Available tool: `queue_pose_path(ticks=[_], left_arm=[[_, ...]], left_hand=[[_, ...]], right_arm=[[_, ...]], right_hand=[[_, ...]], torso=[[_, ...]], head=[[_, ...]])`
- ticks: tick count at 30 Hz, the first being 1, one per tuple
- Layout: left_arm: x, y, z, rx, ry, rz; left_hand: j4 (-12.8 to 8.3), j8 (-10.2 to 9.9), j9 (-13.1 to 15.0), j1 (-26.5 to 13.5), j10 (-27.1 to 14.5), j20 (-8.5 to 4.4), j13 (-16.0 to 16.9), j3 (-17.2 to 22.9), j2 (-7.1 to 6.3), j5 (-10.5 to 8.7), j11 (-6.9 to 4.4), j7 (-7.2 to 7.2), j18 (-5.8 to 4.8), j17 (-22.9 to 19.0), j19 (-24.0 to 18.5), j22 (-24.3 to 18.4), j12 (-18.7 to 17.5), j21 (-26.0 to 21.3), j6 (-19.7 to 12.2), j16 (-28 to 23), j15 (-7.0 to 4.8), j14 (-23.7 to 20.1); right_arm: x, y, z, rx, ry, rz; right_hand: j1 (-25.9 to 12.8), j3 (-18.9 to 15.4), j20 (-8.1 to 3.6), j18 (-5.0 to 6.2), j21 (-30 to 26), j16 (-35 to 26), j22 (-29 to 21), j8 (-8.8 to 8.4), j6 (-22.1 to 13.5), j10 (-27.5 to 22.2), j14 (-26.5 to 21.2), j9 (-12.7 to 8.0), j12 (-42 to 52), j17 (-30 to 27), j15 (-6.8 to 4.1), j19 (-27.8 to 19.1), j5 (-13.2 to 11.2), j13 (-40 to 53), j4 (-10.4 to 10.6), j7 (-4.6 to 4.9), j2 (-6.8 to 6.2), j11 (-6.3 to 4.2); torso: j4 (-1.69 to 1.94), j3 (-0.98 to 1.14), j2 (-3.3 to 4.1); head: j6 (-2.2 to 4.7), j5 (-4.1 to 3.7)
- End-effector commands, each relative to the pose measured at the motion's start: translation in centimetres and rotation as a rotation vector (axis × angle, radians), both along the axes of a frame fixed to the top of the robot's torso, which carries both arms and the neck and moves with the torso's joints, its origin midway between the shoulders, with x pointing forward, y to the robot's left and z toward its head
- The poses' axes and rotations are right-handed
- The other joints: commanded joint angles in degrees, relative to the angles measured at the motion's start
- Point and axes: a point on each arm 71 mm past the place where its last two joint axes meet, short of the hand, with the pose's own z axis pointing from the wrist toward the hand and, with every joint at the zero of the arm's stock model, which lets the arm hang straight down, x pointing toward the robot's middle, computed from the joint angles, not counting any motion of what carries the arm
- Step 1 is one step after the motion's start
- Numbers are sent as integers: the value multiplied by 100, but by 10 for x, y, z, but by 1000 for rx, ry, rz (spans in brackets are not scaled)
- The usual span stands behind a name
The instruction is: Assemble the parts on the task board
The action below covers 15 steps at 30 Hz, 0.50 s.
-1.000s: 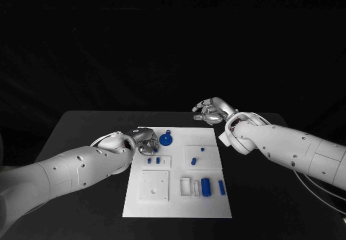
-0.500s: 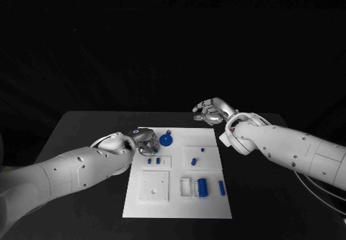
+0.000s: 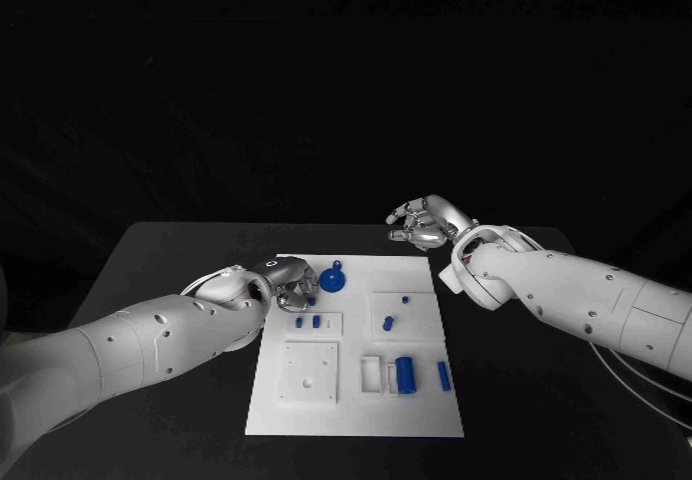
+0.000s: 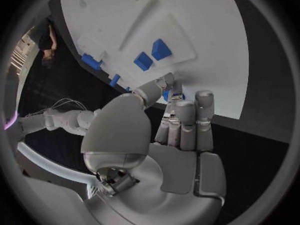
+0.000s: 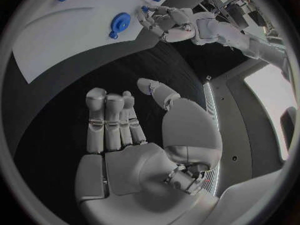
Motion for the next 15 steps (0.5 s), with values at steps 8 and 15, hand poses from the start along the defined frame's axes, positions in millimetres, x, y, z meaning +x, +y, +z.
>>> queue_pose_path(ticks=[8, 15], left_arm=[[0, 5, 4, -34, -36, 13], [1, 14, 4, -38, -34, 32]], left_hand=[[-7, -21, -19, 38, -88, 53, -12, -4, -89, -6, 20, 31, 576, -13, 17, 8, -4, -39, -87, -21, 47, -6], [-10, -9, -24, 88, -107, 60, -14, 24, -105, 21, 26, 43, 585, -18, 18, 6, -3, -45, -96, -26, 52, -9]], right_arm=[[0, -1, 0, -9, -4, 13], [0, -5, -1, -16, 6, 15]], right_hand=[[-13, -5, 16, 572, -12, -28, 104, 25, -14, 21, 9, -8, -10, 8, -15, 14, 16, -15, 31, 53, -41, -7], [2, 13, 38, 572, -44, -58, 104, 14, -39, -49, -39, -14, -113, 5, -2, -41, -10, -105, 17, 66, -61, 7]], torso=[[-1, -3, 1], [-1, -1, 1]], head=[[12, -23], [25, -31]])
